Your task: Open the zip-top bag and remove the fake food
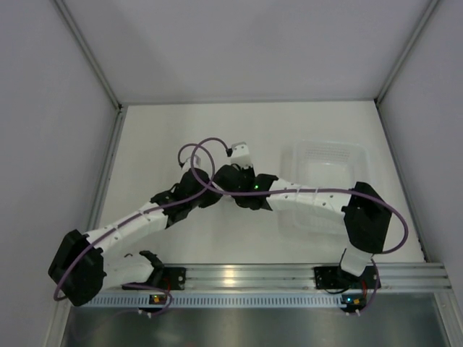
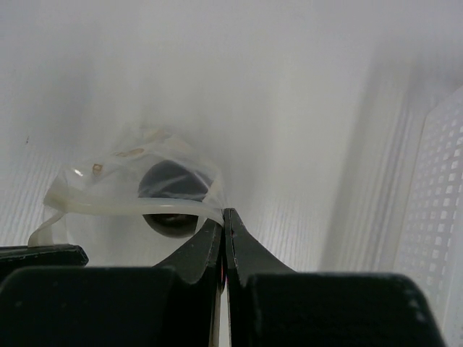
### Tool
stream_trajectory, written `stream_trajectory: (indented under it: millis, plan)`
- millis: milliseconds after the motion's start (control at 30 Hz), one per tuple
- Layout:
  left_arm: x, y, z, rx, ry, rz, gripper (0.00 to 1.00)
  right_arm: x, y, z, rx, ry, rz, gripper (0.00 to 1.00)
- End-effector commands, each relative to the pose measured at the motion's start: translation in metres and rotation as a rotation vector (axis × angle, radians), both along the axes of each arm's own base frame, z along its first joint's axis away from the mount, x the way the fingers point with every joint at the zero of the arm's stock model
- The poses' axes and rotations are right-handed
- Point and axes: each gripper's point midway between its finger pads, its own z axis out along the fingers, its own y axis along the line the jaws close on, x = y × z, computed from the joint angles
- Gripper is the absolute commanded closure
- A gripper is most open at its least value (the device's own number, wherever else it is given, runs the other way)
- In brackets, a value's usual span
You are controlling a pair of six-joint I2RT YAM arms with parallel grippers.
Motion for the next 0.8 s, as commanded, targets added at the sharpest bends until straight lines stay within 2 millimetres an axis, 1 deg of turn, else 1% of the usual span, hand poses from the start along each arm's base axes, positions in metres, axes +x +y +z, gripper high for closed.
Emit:
stream_trajectory:
  millis: [0, 33, 67, 100, 133, 200, 233, 267, 400, 467, 500, 600, 667, 700, 733, 767]
  plan:
    - [-0.007, 0.014, -0.002, 0.053, 0.008, -0.004, 1.00, 0.001, 0.009, 0.022, -0.054, -0.058, 0.006, 1.00]
    - [-0.006, 0.011, 0.009, 0.035, -0.014, -0.014, 0.98, -0.003, 0.013, 0.022, -0.061, -0.055, 0.023, 1.00]
    - [-0.006, 0.010, 0.012, 0.029, -0.022, -0.020, 0.96, -0.005, 0.017, 0.017, -0.074, -0.047, 0.031, 1.00]
    - [-0.006, 0.010, 0.016, 0.025, -0.030, -0.025, 0.93, -0.005, 0.020, 0.020, -0.070, -0.050, 0.035, 1.00]
    - [-0.007, 0.009, 0.022, 0.015, -0.041, -0.029, 0.87, -0.008, 0.023, 0.017, -0.083, -0.043, 0.044, 1.00]
    - [-0.007, 0.011, 0.026, 0.014, -0.048, -0.027, 0.81, -0.008, 0.026, 0.012, -0.099, -0.035, 0.044, 1.00]
    - [-0.009, 0.013, 0.028, 0.019, -0.049, -0.026, 0.75, -0.009, 0.025, 0.009, -0.116, -0.028, 0.045, 1.00]
    - [-0.010, 0.015, 0.028, 0.022, -0.051, -0.023, 0.72, -0.009, 0.027, 0.006, -0.121, -0.024, 0.047, 1.00]
    - [-0.016, 0.019, 0.039, 0.009, -0.066, -0.024, 0.70, -0.011, 0.029, 0.003, -0.126, -0.022, 0.051, 1.00]
    - [-0.018, 0.017, 0.056, -0.030, -0.097, -0.035, 0.70, -0.011, 0.030, 0.003, -0.126, -0.022, 0.052, 1.00]
    - [-0.020, 0.016, 0.067, -0.061, -0.119, -0.040, 0.70, -0.011, 0.030, 0.005, -0.119, -0.025, 0.051, 1.00]
    - [-0.021, 0.012, 0.090, -0.124, -0.153, -0.044, 0.70, -0.012, 0.031, 0.006, -0.094, -0.028, 0.046, 1.00]
    - [-0.021, 0.011, 0.097, -0.154, -0.156, -0.027, 0.73, -0.014, 0.031, 0.006, -0.064, -0.024, 0.050, 1.00]
    - [-0.019, 0.013, 0.101, -0.165, -0.165, -0.005, 0.75, -0.014, 0.035, 0.008, -0.033, -0.026, 0.053, 1.00]
    - [-0.018, 0.014, 0.100, -0.173, -0.159, 0.016, 0.78, -0.015, 0.036, 0.009, -0.017, -0.025, 0.055, 1.00]
    - [-0.015, 0.012, 0.105, -0.213, -0.165, 0.039, 0.79, -0.016, 0.035, 0.008, -0.007, -0.023, 0.057, 1.00]
